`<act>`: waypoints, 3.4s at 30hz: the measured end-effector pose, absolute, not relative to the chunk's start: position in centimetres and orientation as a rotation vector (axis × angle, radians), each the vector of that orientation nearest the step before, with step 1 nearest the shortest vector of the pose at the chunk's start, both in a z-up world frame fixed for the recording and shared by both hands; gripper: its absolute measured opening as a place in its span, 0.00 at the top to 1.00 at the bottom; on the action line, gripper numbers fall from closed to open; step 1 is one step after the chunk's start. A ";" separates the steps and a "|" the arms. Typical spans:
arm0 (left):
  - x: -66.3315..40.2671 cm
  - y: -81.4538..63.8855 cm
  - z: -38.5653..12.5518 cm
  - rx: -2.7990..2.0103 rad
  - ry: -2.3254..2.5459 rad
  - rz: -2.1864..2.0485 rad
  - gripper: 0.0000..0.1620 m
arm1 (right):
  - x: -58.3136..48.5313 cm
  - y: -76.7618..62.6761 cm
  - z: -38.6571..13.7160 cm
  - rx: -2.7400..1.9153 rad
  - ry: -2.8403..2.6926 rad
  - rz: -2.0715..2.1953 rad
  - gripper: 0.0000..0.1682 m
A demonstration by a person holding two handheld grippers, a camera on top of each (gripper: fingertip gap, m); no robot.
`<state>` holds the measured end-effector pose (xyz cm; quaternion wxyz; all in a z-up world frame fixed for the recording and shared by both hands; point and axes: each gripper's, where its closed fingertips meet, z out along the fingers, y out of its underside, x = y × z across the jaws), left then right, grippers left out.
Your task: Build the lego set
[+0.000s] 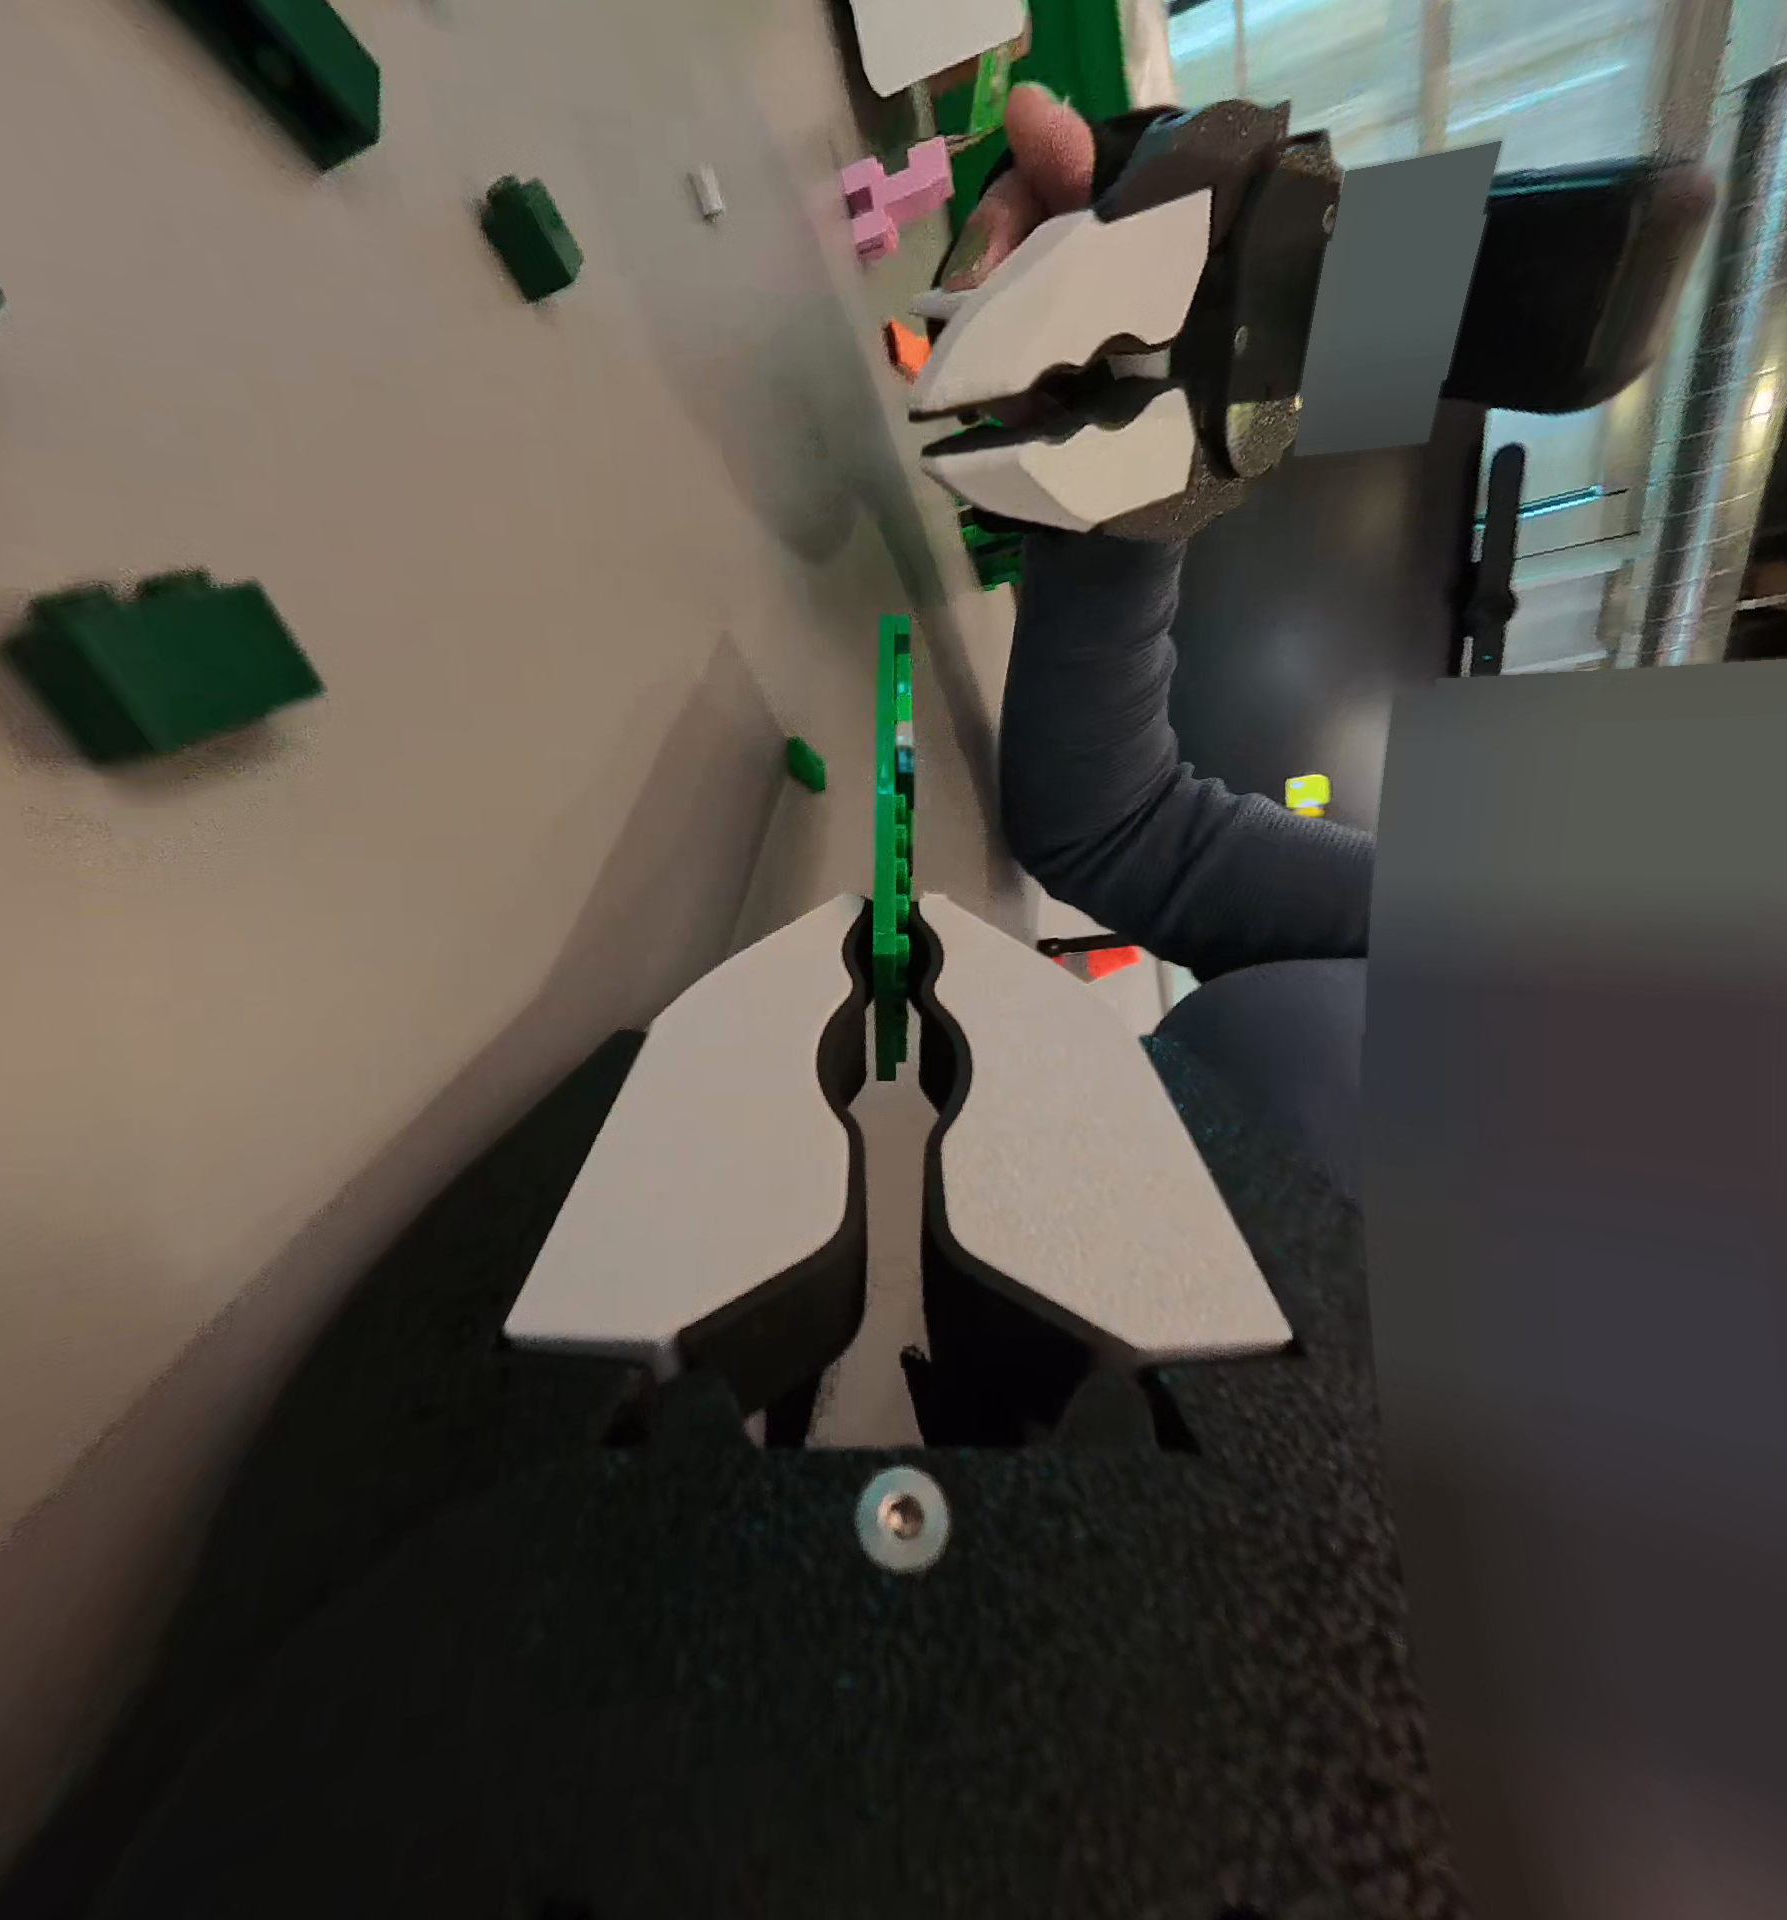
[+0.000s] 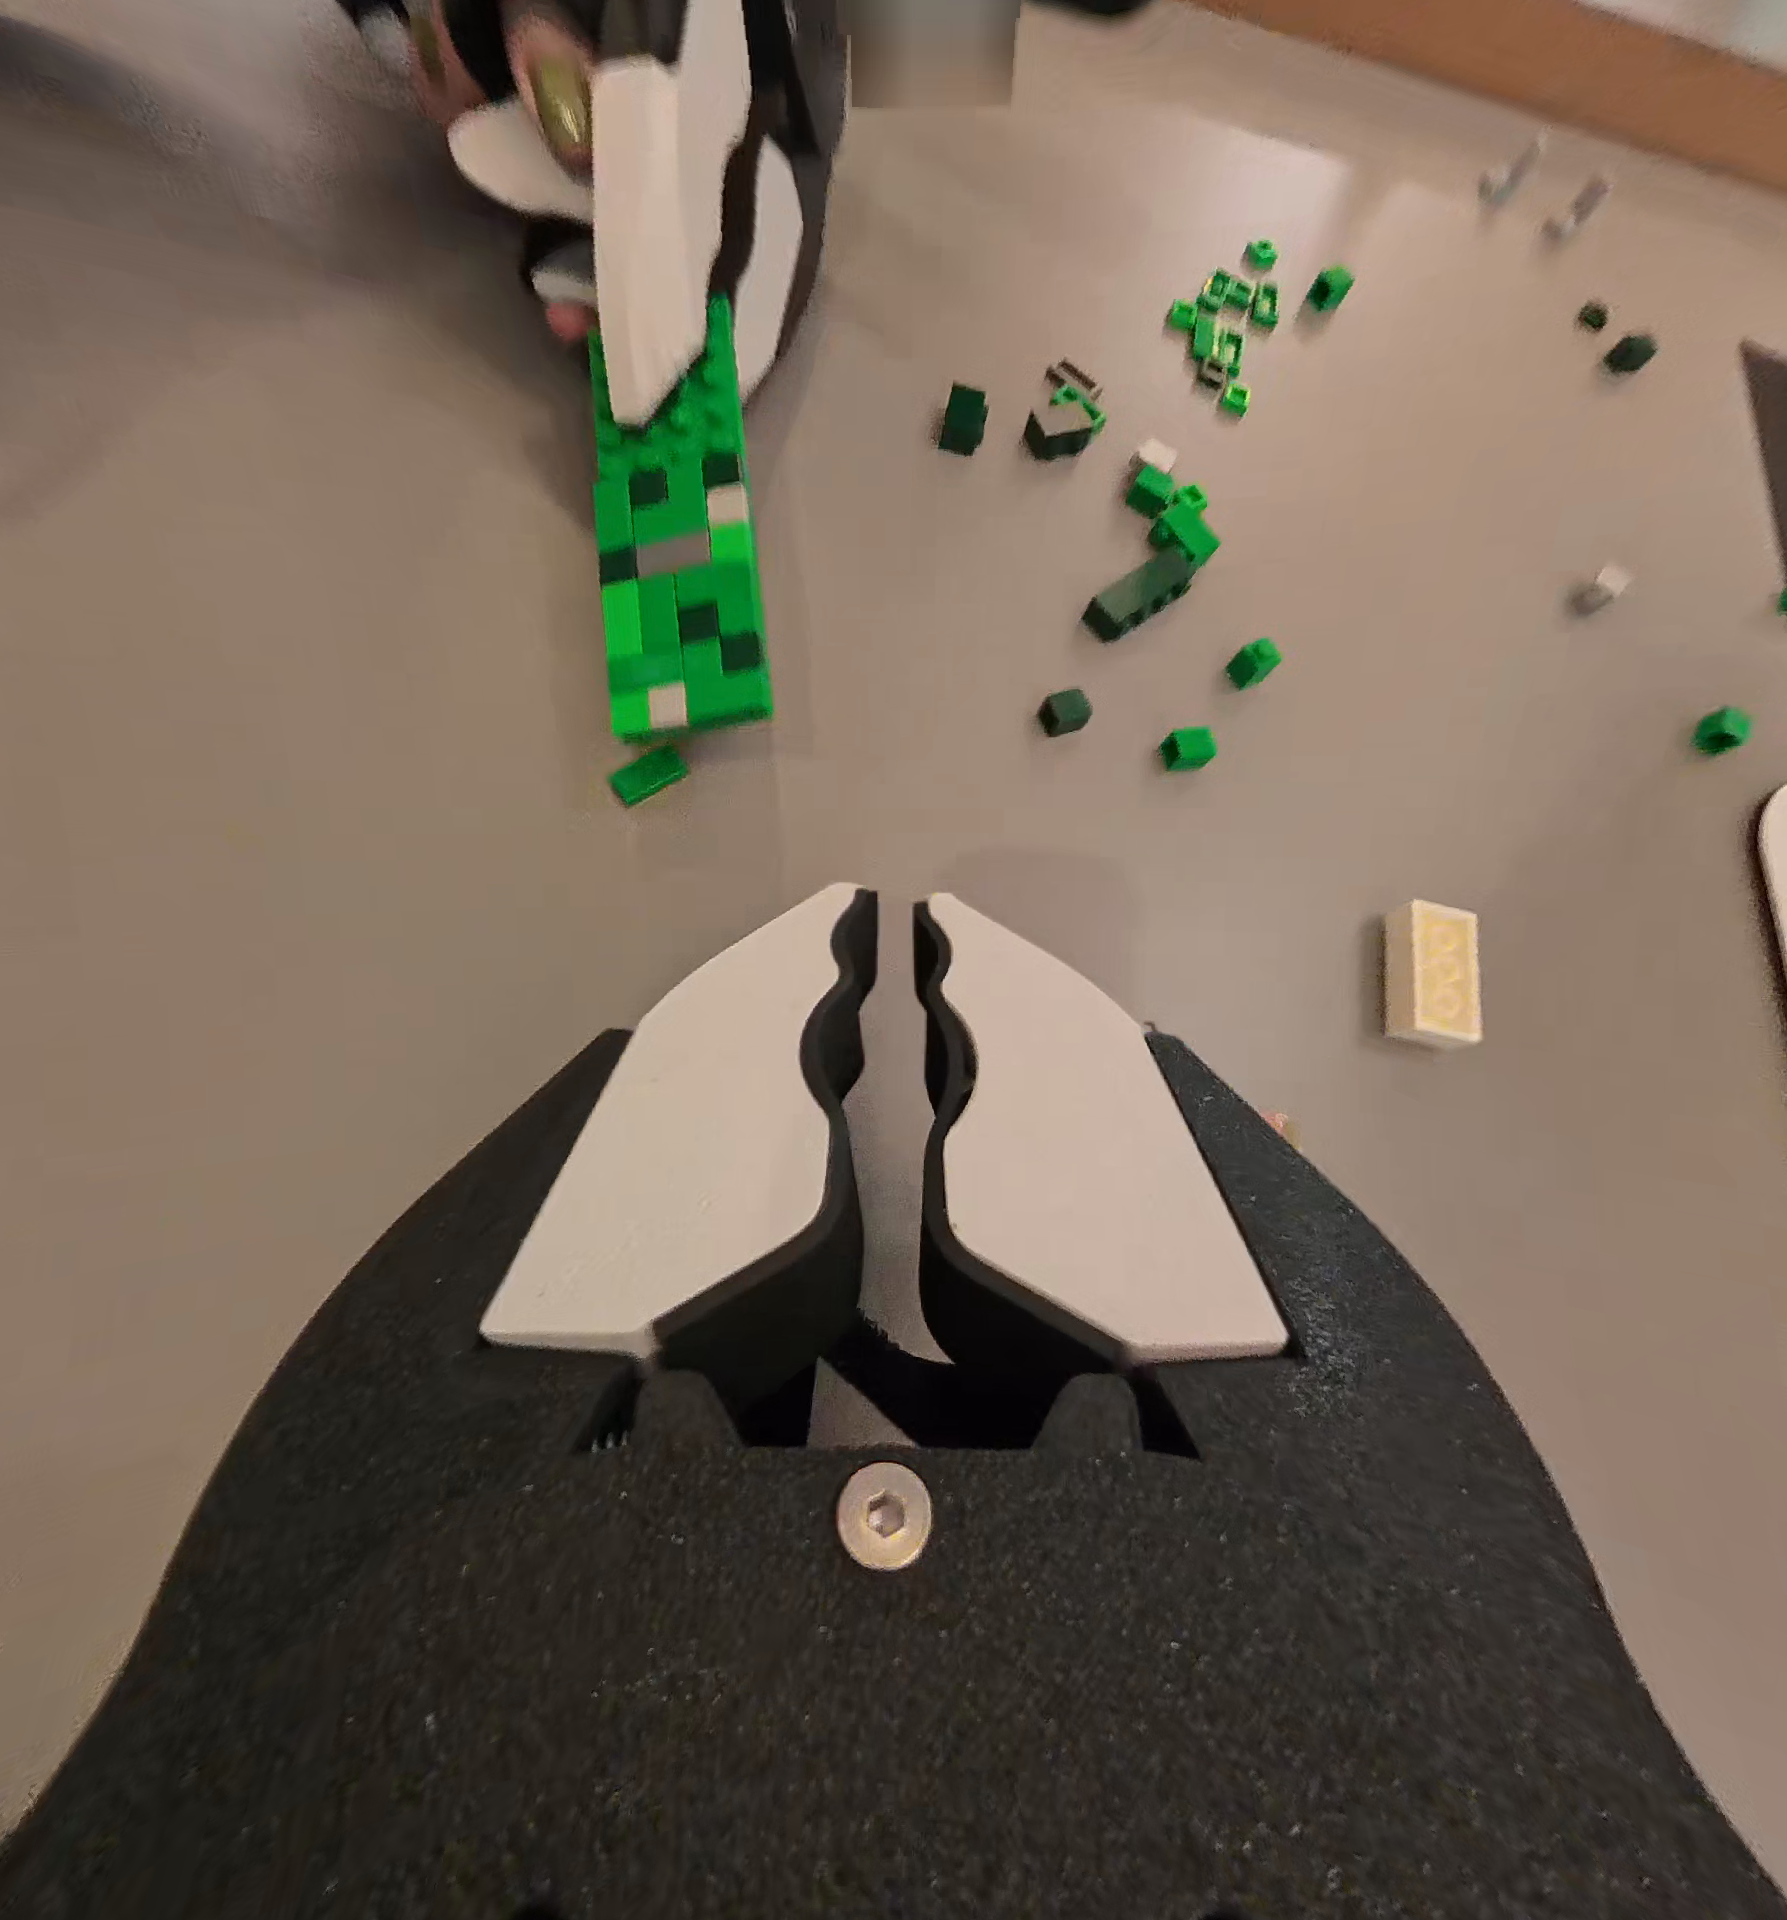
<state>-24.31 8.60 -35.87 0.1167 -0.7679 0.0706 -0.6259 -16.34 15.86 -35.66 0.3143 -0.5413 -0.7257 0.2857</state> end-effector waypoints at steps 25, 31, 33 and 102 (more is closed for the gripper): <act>-28.0 6.2 -36.4 -2.304 0.202 -1.860 0.97 | -19.5 9.6 -39.2 -1.070 -2.449 0.995 0.91; -28.2 6.9 -36.1 -2.254 0.130 -1.875 0.97 | -19.4 10.7 -38.5 -1.132 -2.265 0.943 1.00; -27.8 7.3 -36.1 -2.256 0.133 -1.846 0.97 | -19.0 11.3 -37.4 -1.161 -2.184 0.942 1.00; -21.0 10.7 -35.4 -2.170 0.197 -1.968 0.97 | -15.1 12.2 -33.5 -1.494 -1.752 0.764 0.91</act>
